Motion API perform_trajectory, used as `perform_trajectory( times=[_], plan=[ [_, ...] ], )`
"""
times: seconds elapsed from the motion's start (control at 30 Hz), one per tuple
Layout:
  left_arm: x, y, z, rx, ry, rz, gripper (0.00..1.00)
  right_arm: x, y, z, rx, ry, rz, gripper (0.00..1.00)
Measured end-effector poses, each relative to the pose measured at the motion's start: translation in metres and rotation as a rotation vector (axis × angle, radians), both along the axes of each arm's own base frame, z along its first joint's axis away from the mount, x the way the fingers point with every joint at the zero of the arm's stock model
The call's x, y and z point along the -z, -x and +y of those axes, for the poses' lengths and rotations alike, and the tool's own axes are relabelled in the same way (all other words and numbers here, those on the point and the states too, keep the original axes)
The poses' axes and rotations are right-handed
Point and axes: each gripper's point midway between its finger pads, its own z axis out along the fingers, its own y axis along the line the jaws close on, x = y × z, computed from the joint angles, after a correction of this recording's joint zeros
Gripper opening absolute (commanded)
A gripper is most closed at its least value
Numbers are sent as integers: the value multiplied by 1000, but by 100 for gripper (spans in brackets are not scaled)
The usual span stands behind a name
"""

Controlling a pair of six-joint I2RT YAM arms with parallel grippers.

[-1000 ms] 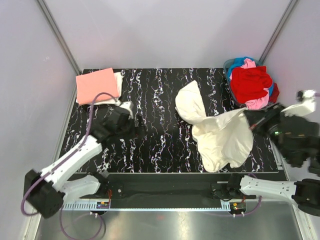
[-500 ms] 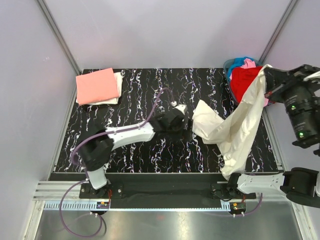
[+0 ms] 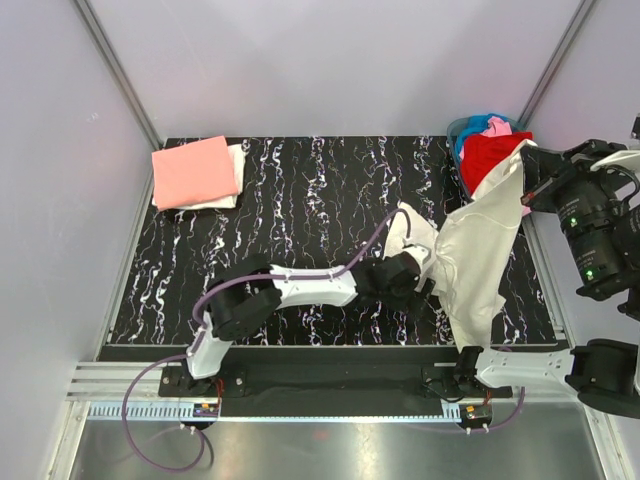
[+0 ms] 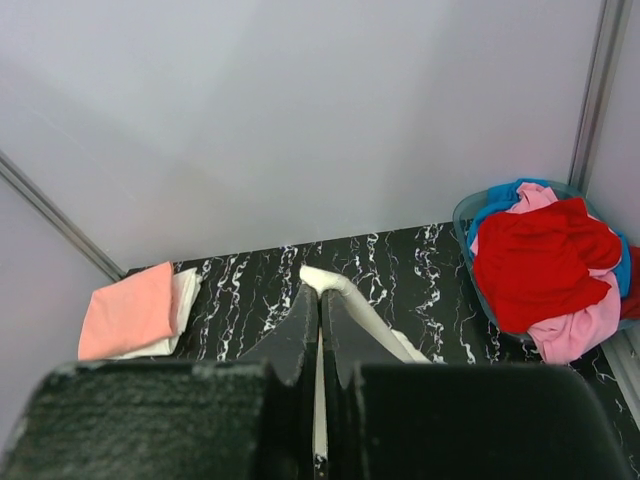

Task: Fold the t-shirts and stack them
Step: Flatten the tshirt out

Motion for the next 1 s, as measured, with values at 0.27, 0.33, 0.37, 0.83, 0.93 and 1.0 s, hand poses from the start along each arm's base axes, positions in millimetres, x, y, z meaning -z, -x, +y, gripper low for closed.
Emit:
perform_trajectory(
  times=[0.27, 0.33, 0.37, 0.83, 0.93, 1.0],
  plan=[
    [4, -30, -7, -56, -66, -78, 93, 3, 4, -7, -1, -12, 5, 0],
    [-3, -42, -6, -73, -79, -125, 95, 3, 5, -9, -2, -16, 5, 0],
    [-6, -46, -5, -76, -84, -148, 96, 3, 5, -9, -2, -18, 5, 0],
    [-9, -64, -22, 73, -82, -343, 13, 6, 8, -14, -2, -16, 7, 0],
    [-18, -62, -31, 120, -56, -353, 0, 8, 10, -20, 2, -22, 6, 0],
    [-26, -61, -39, 139, -26, -359, 0, 9, 12, -25, 11, -32, 8, 0]
  ],
)
